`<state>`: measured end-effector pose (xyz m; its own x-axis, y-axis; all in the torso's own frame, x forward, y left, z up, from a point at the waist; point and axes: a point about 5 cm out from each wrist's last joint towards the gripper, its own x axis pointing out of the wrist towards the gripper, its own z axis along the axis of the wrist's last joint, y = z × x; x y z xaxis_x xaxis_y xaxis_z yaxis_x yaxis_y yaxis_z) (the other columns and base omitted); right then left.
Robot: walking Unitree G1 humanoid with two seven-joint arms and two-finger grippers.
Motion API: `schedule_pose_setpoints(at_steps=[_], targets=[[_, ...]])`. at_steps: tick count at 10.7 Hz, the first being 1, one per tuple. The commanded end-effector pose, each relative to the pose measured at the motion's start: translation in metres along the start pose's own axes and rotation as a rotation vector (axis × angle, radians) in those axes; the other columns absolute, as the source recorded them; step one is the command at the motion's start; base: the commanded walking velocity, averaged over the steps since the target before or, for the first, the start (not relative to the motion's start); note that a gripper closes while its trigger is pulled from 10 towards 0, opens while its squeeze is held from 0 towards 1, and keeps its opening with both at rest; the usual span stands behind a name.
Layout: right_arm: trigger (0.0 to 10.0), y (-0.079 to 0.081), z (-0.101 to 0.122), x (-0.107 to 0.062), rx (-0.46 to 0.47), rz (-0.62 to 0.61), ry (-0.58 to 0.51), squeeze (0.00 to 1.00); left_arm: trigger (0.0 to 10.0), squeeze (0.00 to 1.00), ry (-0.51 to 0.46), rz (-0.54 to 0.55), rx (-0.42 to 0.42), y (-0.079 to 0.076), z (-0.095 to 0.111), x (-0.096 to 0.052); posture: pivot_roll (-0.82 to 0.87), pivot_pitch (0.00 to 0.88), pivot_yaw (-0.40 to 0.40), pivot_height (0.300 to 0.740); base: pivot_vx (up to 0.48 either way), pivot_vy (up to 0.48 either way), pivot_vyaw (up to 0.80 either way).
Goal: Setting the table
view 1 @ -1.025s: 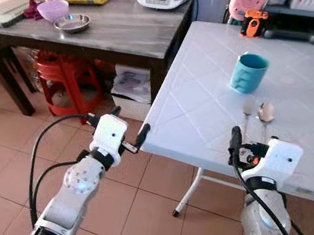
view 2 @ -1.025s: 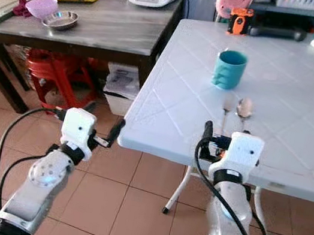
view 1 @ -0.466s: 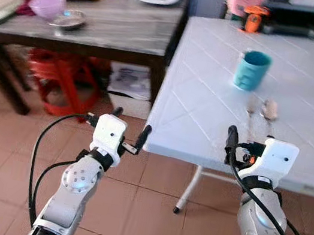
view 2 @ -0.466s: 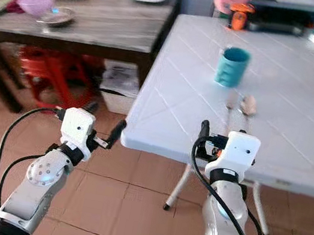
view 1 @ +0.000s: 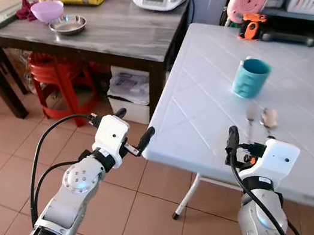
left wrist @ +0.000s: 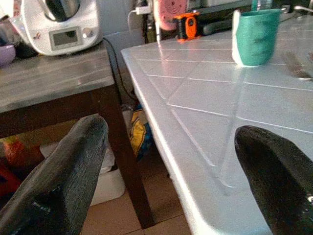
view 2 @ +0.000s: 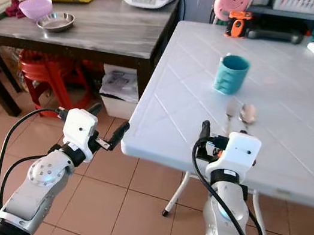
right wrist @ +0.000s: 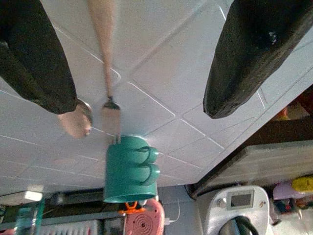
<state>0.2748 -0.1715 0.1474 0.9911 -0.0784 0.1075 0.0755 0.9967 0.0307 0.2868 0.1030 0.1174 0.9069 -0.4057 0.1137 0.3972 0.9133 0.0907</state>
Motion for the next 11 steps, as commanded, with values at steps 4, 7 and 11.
schedule_pose_setpoints(at_steps=[4,7,11], targets=[[10.0,0.003,-0.003,0.000,0.006,0.004,0.015,0.00,10.0,0.00,0.010,-0.008,-0.006,0.003,-0.001,-0.002,-0.14,0.088,0.133,0.740,0.333,0.000,0.00],[10.0,0.004,-0.005,0.000,0.004,0.012,0.018,0.00,10.0,0.00,0.044,-0.029,0.000,0.002,-0.007,-0.007,-0.14,0.089,0.132,0.740,0.000,0.000,-0.15],[10.0,0.005,-0.007,0.000,0.002,0.014,0.027,0.00,10.0,0.00,0.072,-0.084,-0.001,-0.001,-0.012,-0.011,-0.13,0.092,0.130,0.740,0.000,0.000,0.00]])
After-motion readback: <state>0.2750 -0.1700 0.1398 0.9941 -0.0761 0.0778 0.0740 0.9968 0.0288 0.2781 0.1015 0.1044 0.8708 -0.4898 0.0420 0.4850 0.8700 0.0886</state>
